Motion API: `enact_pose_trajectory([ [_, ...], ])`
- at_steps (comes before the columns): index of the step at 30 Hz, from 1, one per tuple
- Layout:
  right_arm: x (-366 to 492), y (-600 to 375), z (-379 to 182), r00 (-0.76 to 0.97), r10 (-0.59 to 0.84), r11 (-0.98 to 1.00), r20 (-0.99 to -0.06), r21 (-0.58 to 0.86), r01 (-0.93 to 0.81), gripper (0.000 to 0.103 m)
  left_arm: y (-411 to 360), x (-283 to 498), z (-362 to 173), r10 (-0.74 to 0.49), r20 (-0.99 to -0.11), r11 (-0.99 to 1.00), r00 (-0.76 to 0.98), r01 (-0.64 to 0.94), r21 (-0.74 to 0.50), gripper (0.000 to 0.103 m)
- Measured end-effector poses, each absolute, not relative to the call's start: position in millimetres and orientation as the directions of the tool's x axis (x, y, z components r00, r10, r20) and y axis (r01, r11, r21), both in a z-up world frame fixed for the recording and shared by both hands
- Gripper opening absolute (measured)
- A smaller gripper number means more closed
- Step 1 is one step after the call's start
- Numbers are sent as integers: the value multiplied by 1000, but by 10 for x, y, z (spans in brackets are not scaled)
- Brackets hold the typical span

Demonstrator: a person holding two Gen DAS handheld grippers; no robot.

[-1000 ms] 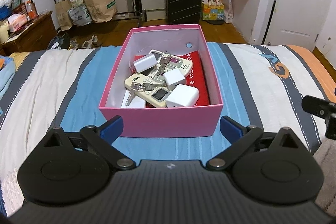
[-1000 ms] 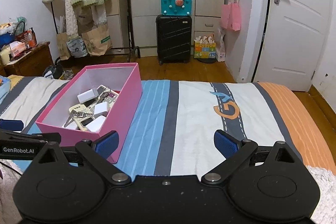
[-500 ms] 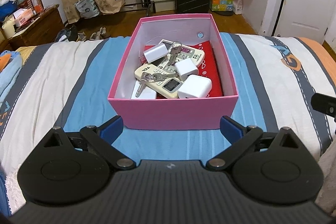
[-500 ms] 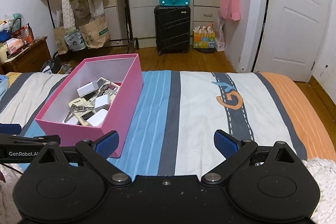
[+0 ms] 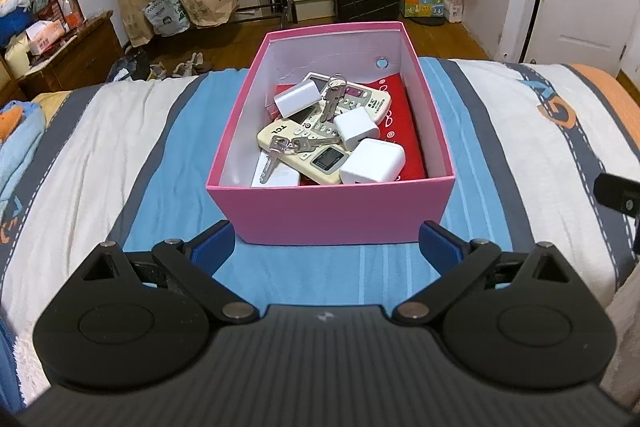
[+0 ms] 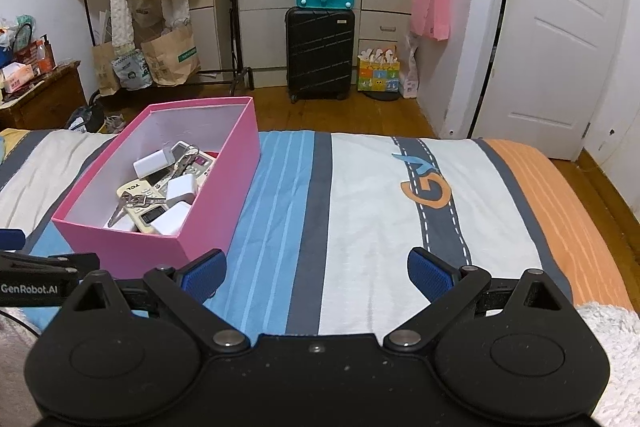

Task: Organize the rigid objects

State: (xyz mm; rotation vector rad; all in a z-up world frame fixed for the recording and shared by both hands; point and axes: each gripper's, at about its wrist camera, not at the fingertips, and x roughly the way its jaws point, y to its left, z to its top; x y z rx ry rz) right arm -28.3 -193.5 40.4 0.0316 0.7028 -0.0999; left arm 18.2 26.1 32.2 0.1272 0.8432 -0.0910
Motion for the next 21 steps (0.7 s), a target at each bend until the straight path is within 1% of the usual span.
enact_pose_trajectory([
  [9, -282, -1933, 396, 755, -89, 994, -650, -5, 113, 99, 226, 168, 279, 12, -748, 986, 664, 115, 119, 100],
  [21, -316, -1921, 393, 760, -79, 995, -645, -3, 101, 99, 230, 159, 297, 10, -749, 989, 662, 105, 106, 100],
])
